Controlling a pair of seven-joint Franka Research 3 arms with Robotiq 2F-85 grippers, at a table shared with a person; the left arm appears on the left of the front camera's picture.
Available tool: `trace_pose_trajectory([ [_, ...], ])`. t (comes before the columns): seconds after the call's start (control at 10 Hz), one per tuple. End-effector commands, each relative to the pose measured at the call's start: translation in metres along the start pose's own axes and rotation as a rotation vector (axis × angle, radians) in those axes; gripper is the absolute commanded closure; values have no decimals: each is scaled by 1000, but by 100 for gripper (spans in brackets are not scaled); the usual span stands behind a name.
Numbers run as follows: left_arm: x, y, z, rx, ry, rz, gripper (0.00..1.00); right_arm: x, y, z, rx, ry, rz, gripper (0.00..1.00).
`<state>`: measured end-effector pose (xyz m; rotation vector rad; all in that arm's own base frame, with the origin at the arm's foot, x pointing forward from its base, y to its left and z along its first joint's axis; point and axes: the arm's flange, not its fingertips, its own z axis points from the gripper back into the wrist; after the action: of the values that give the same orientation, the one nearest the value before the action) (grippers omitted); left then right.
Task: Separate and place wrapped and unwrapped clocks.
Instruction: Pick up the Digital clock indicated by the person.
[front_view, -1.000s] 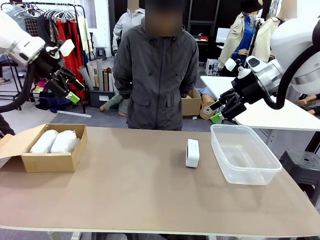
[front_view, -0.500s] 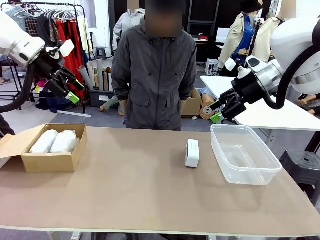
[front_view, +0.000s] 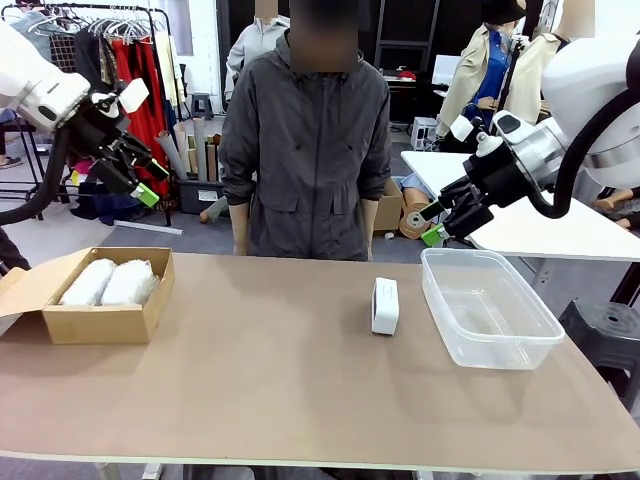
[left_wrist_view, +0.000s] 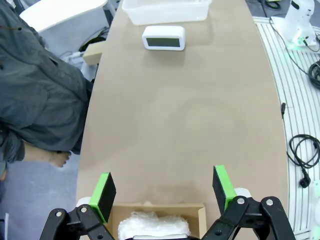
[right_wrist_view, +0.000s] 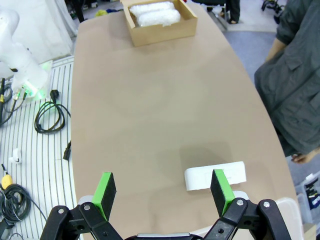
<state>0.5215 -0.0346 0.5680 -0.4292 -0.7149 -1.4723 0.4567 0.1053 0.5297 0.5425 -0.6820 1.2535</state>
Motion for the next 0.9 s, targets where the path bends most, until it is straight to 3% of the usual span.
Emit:
trace_pose_trajectory([
  [0.0, 1, -1, 0, 5, 2, 2, 0, 1, -1, 0, 3, -6, 8, 0],
  [0.8, 1, -1, 0, 5, 2, 2, 0, 1, -1, 0, 3, -6, 8, 0],
])
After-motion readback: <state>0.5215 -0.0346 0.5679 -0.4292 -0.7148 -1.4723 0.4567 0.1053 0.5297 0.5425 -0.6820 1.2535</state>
